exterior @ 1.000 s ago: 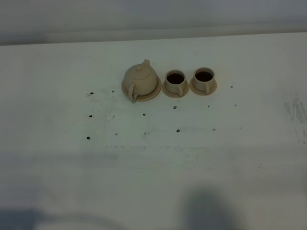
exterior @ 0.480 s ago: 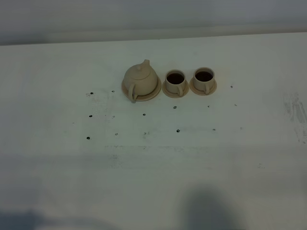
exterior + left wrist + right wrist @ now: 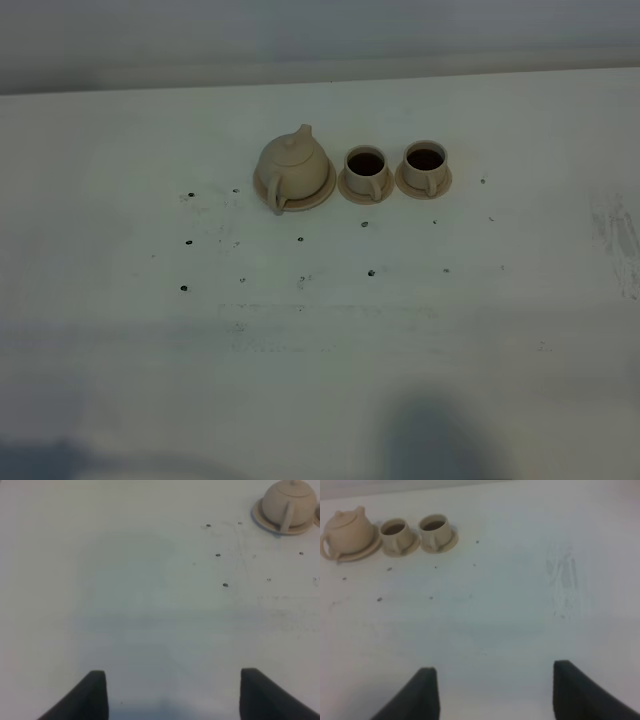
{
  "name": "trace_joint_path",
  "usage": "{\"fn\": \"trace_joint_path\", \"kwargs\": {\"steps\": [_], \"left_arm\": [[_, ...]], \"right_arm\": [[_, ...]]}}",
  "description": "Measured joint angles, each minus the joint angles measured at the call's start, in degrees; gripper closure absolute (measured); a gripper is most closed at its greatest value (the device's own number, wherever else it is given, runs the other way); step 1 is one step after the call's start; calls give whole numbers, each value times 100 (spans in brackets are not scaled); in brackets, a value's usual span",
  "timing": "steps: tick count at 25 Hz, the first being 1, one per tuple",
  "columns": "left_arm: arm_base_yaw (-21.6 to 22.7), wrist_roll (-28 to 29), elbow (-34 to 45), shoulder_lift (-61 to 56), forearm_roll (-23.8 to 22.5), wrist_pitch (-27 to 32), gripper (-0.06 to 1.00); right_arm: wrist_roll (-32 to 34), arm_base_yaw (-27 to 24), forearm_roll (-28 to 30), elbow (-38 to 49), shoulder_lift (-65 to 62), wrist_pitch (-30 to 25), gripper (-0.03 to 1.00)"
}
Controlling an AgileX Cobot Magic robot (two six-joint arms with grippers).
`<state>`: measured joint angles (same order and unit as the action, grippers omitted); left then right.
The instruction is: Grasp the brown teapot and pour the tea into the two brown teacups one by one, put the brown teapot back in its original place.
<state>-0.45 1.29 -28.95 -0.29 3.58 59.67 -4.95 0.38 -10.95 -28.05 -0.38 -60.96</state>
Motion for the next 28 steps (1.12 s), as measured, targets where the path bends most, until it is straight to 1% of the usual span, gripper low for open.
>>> {"fn": "trace_joint_path", "kwargs": {"steps": [28], "left_arm": [[0,0,0,0,0,0,38]], "right_arm": [[0,0,0,0,0,0,45]]}}
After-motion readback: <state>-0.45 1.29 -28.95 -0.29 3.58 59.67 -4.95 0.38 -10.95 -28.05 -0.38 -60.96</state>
